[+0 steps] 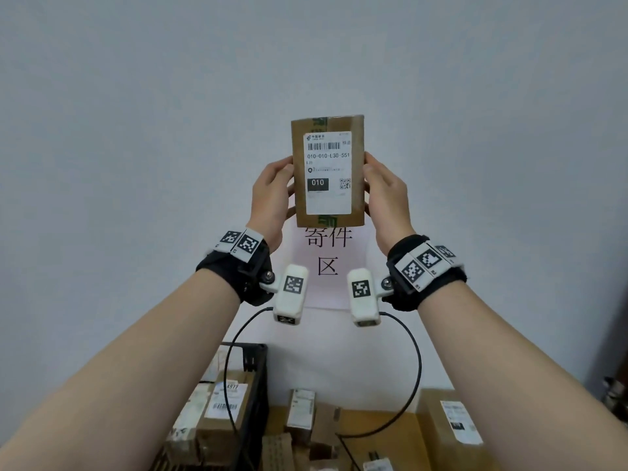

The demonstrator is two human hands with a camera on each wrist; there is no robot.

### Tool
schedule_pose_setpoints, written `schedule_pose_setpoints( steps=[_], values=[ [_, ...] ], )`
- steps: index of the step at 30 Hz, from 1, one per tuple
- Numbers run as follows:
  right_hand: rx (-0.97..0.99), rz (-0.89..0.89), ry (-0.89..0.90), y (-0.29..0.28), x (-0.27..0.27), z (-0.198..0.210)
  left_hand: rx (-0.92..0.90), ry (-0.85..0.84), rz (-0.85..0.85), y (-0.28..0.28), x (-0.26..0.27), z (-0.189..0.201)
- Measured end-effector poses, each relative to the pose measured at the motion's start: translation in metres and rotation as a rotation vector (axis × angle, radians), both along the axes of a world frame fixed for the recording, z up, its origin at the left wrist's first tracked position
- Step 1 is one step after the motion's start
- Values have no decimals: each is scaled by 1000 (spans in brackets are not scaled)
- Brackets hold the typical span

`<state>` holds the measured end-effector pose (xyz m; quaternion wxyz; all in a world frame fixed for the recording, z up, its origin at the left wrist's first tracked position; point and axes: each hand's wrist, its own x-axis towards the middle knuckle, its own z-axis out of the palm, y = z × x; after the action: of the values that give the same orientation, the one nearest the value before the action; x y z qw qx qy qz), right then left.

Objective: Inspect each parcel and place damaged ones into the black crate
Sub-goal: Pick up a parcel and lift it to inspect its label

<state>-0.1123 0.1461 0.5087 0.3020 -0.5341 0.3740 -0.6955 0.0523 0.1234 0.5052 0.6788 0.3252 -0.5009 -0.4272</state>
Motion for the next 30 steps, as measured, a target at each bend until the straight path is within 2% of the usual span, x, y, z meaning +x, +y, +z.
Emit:
schedule_pose_setpoints(
  steps=[10,17,21,25,30],
  values=[
    [-6,-3,-58,-16,-18,5,-44,-23,4,-17,-15,13],
    [6,-46,-78,-27,-29,5,-86,-51,-4,-36,-23,7],
    [11,-52,-98,-32,-35,2,-9,-102,-99,-41,-23,4],
    [3,-42,-97,-34,-36,-4,105,-76,-194,-43,-27,4],
    [-9,-57,-62,-34,-38,-6,42,-78,-195,-40,-30,4]
  ],
)
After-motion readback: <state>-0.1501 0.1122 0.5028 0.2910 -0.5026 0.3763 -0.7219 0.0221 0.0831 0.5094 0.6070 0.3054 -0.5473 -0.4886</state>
